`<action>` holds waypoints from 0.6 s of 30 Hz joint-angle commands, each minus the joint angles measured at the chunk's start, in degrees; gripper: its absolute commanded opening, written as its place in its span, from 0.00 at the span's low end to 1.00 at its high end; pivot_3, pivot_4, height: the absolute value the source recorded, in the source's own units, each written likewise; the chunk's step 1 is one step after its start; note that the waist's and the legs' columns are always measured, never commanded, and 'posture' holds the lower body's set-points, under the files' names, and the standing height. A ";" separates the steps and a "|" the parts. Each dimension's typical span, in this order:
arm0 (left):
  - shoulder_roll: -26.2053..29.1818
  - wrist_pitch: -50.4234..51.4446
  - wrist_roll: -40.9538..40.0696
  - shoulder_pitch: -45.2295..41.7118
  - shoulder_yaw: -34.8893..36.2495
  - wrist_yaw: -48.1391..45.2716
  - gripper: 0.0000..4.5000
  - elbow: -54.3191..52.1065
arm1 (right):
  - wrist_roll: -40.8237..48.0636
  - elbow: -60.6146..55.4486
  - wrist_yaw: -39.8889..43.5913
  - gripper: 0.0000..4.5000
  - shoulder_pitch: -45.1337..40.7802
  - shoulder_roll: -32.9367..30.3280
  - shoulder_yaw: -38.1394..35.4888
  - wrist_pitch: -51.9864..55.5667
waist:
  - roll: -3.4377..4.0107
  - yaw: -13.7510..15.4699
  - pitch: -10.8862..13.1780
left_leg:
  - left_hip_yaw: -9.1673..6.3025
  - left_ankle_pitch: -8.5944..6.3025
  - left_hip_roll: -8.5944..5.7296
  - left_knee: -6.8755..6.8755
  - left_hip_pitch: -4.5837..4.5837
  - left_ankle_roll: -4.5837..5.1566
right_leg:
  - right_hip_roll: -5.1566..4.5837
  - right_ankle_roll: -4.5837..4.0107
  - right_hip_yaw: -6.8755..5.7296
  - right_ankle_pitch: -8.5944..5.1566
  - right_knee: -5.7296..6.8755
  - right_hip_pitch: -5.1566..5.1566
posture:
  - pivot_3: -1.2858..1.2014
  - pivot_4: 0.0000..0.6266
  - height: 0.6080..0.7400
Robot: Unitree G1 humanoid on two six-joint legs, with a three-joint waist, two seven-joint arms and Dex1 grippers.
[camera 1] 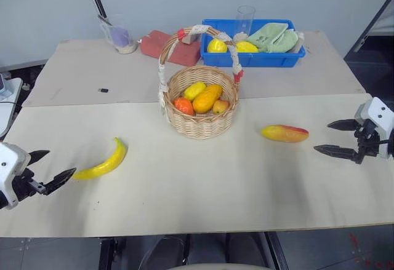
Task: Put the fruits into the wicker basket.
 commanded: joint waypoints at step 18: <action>-4.03 -7.91 6.72 -16.31 -20.43 -0.54 1.00 16.45 | 24.90 -33.74 -3.55 0.99 -16.73 9.44 6.35 24.70 | -0.34 0.97 0.00 | -0.01 0.05 -0.02 0.06 -0.21 -0.07 | -0.03 -0.04 -0.10 0.11 0.00 -0.17 | 0.52 0.24 1.00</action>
